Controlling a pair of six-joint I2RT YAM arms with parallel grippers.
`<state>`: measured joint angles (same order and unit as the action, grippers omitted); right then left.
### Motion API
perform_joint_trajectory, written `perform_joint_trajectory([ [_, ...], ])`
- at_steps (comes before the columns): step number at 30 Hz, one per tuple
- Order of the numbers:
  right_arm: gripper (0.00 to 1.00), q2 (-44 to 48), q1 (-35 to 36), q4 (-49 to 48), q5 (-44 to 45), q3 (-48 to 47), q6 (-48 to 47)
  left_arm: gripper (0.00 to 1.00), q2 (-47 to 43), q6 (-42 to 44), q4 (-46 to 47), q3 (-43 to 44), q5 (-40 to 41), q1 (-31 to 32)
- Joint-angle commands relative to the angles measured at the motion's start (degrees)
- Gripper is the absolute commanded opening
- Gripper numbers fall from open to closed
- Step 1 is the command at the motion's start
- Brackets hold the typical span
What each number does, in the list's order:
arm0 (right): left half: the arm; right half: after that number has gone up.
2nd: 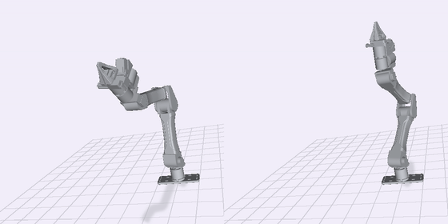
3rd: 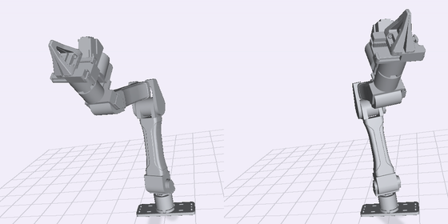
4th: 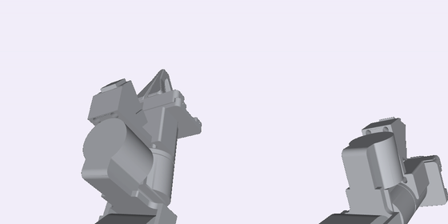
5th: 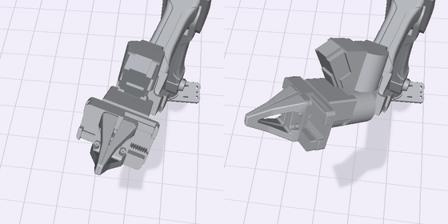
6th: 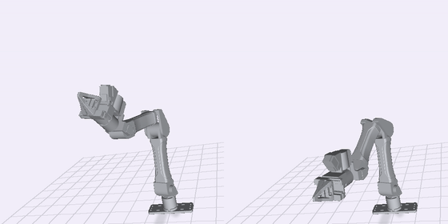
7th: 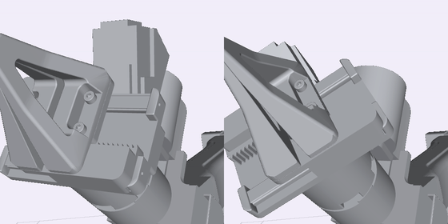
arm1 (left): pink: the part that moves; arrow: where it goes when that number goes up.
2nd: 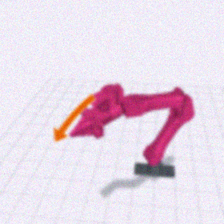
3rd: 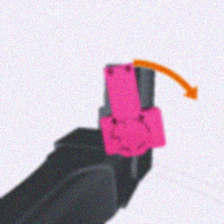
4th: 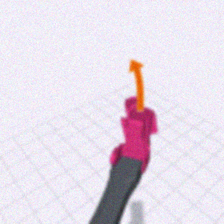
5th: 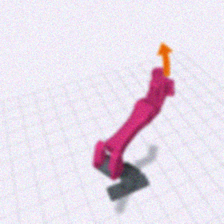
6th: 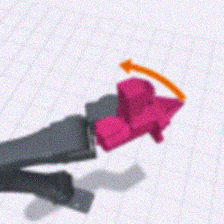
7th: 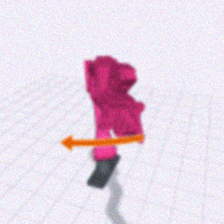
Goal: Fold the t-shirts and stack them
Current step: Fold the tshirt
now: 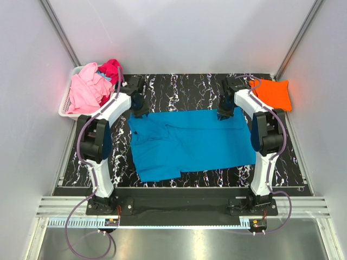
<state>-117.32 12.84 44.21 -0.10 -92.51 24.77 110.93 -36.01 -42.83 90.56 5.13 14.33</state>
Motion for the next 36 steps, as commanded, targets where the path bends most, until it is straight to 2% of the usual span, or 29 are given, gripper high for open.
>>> perform_joint_trajectory([
  [1, 0.21, -3.3, -0.8, -1.2, 0.3, -3.7, -3.5, 0.33, -0.6, -0.7, 3.0, -2.6, -3.1, 0.9],
  [14, 0.24, -8.2, -7.2, -2.3, 1.3, -4.2, -3.5, 0.33, 1.8, -1.7, 4.4, -8.4, -2.5, 1.5],
  [19, 0.23, -10.4, -9.6, -1.8, 1.6, -5.0, -3.3, 0.33, 2.6, -3.0, 2.7, -10.6, 0.3, 1.4],
  [23, 0.22, -11.9, -11.3, -1.6, 0.9, -6.5, -3.4, 0.33, 4.6, -3.4, 0.2, -9.2, 2.6, 1.3],
  [29, 0.22, -15.0, -11.6, -0.9, -1.5, -10.2, -3.9, 0.33, 9.7, -3.1, -2.7, -1.6, 2.8, 0.9],
  [36, 0.21, -21.1, -11.7, 3.0, -4.1, -18.7, -4.7, 0.34, 20.3, -3.2, -8.2, 17.2, 1.6, -0.4],
])
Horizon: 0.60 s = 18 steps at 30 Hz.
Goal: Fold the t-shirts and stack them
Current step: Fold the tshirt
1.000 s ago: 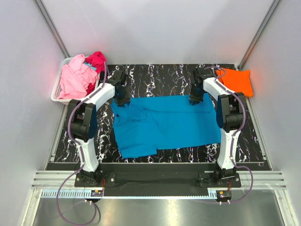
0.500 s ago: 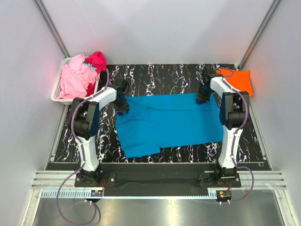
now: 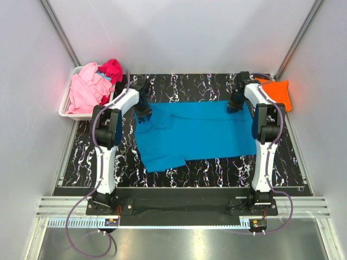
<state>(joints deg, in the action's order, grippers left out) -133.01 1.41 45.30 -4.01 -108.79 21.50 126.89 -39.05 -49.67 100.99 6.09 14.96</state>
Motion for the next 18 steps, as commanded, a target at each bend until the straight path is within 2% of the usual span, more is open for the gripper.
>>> perform_joint_trajectory([
  [1, 0.21, -6.2, -0.3, 2.9, -0.6, -5.9, -1.5, 0.34, 5.4, -0.2, -2.3, 8.5, 0.2, -1.6],
  [6, 0.22, -12.9, -0.3, 7.5, -2.5, -16.9, -1.8, 0.34, 10.7, -0.5, -2.5, 17.6, -3.0, -3.2],
  [7, 0.20, -14.5, -0.2, 8.7, -2.8, -22.1, -1.9, 0.34, 12.4, -0.6, -2.5, 18.9, -3.3, -3.8],
  [11, 0.19, -19.8, -0.2, 12.5, -4.0, -33.1, -2.8, 0.34, 14.3, 1.8, -1.2, 24.9, -4.7, -4.5],
  [13, 0.19, -19.7, -0.2, 12.5, -4.0, -36.4, -3.4, 0.34, 13.0, 3.3, 3.3, 24.0, -5.3, -4.7],
  [18, 0.22, -16.2, -0.4, 11.5, -3.1, -39.0, -6.0, 0.37, 1.5, 5.9, 20.4, 10.5, -5.7, -5.2],
])
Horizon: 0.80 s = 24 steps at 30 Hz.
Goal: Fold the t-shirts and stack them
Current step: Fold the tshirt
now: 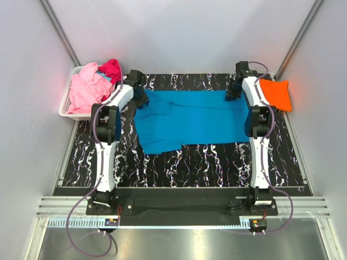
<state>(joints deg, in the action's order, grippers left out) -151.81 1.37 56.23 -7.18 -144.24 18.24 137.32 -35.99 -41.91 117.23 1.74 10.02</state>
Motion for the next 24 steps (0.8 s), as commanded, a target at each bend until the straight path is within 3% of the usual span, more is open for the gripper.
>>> perform_joint_trajectory([
  [1, 0.23, 3.4, -0.3, 0.4, 0.2, -3.6, -3.1, 0.38, -11.3, 3.2, 14.8, -8.3, -1.0, -0.4],
  [5, 0.36, 9.4, -0.4, -0.9, 2.2, -1.3, -3.8, 0.35, -24.0, 3.7, 26.8, -25.2, 0.4, -0.4],
  [6, 0.47, 10.6, -0.4, -1.4, 3.0, 0.0, -3.7, 0.34, -29.0, 3.6, 29.1, -27.5, 0.7, -0.4],
  [11, 0.56, 19.3, -0.5, -1.8, 5.2, 6.6, -1.8, 0.32, -37.5, 1.0, 21.3, -33.1, 1.9, -0.3],
  [14, 0.57, 27.0, -0.4, -3.3, 3.8, 16.3, -0.2, 0.34, -43.6, -2.1, 16.2, -40.9, 2.4, 0.3],
  [18, 0.58, 41.4, -0.3, -12.3, 0.2, 43.0, 2.4, 0.36, -52.7, -6.4, 14.5, -53.5, 3.3, 3.1],
  [24, 0.59, 59.2, 2.0, -20.8, -4.3, 68.0, 5.8, 0.38, -62.9, -11.8, 22.2, -71.1, 1.4, 7.7],
])
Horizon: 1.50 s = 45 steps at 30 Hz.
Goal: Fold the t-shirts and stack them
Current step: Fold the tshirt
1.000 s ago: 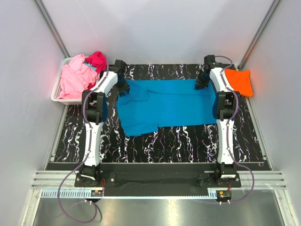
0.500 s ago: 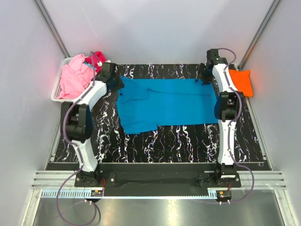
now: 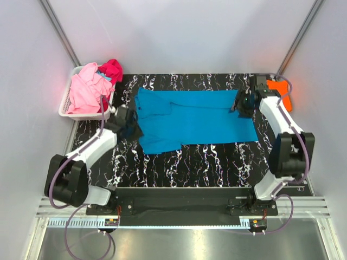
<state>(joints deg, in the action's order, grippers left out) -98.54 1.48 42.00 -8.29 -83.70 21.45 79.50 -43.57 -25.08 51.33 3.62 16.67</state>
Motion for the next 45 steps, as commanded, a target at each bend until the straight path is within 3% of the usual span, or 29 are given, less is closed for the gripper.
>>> perform_joint_trajectory([
  [1, 0.59, 7.3, 2.4, -6.8, -3.0, 9.2, 2.7, 0.39, -5.9, -5.7, 7.5, -9.5, -2.6, 1.1],
  [7, 0.59, 13.4, 9.4, -8.8, -2.5, 17.0, 4.2, 0.40, -7.1, -10.6, 14.3, -16.1, -4.5, 1.7],
  [14, 0.59, 12.4, 12.1, -9.6, -1.6, 18.9, 4.7, 0.40, -0.2, -11.5, 18.9, -15.6, -8.9, 2.2],
  [17, 0.58, 11.9, 12.1, -9.7, -1.0, 19.5, 4.7, 0.29, 2.0, -11.4, 19.3, -14.5, -9.8, 2.3],
  [18, 0.58, 12.0, 12.1, -9.7, -0.8, 19.8, 4.7, 0.16, 2.3, -11.2, 19.0, -14.1, -9.9, 2.3],
  [20, 0.58, 11.8, 12.1, -9.6, -0.9, 19.8, 4.6, 0.00, 2.3, -10.9, 17.6, -12.3, -9.8, 2.3],
  [26, 0.58, 11.0, 12.3, -9.9, -0.9, 19.5, 5.1, 0.00, 0.7, -8.3, 13.9, -5.6, -8.4, 2.5],
  [31, 0.57, 9.9, 12.5, -10.5, -0.8, 19.5, 5.4, 0.00, 5.4, -5.5, 12.1, 1.5, -8.7, 2.4],
  [34, 0.57, 8.8, 12.6, -10.9, -0.8, 19.5, 5.3, 0.11, 9.9, -4.2, 13.1, 4.6, -11.1, 2.4],
  [37, 0.57, 7.5, 12.6, -11.2, -1.1, 19.1, 4.9, 0.29, 14.4, -2.4, 16.5, 6.8, -13.5, 2.5],
  [38, 0.57, 7.2, 12.6, -11.2, -1.1, 18.9, 4.9, 0.40, 15.5, -1.9, 17.7, 7.5, -14.2, 2.5],
  [42, 0.57, 5.7, 12.6, -11.3, -1.5, 18.3, 4.4, 0.60, 18.8, 0.7, 18.2, 9.8, -14.2, 2.5],
  [45, 0.56, 4.3, 12.8, -11.8, -2.2, 18.3, 4.4, 0.60, 18.8, 1.9, 18.5, 9.8, -14.1, 2.5],
])
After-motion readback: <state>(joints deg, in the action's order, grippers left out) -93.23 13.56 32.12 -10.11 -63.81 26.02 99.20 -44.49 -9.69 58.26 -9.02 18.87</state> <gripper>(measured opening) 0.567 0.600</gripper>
